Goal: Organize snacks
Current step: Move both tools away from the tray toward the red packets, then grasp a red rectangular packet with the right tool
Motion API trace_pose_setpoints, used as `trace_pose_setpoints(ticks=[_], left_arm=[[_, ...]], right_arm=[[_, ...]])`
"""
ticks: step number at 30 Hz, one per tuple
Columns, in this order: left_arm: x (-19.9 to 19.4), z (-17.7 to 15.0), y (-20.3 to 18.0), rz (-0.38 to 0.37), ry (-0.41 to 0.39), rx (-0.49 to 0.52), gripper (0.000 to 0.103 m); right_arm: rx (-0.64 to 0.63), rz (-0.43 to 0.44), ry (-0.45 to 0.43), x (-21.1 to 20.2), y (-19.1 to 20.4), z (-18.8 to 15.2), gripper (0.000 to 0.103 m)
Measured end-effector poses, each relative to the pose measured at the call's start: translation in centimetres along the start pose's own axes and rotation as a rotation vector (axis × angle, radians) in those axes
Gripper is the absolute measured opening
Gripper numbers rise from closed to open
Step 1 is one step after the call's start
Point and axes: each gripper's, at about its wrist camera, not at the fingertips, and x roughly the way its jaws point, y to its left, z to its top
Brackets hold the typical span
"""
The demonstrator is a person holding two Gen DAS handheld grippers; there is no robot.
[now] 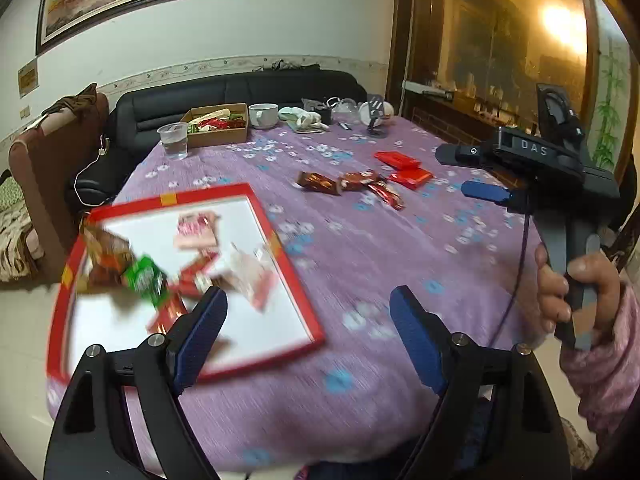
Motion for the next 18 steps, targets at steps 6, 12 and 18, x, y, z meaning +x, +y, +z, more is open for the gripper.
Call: trace_pose_setpoints(ticks=[6, 12, 18], left_arm=[[3.1, 3.7, 2.6, 0.036, 0.059, -0.018, 0.084], [6.2, 5.5, 4.3, 0.113, 0.104, -0.050, 0.084], [9.2, 6.7, 2.8, 0.143, 0.153, -0.038, 0.084]], right_arm=[[0.041, -0.007, 0.004, 3.6, -3.6, 5.7, 0.088], [0.098, -0.039, -0.037, 5.6, -8.7, 11.5, 0.088], [0.143, -0.203, -0.042, 9.5, -12.9, 14.7, 0.088]])
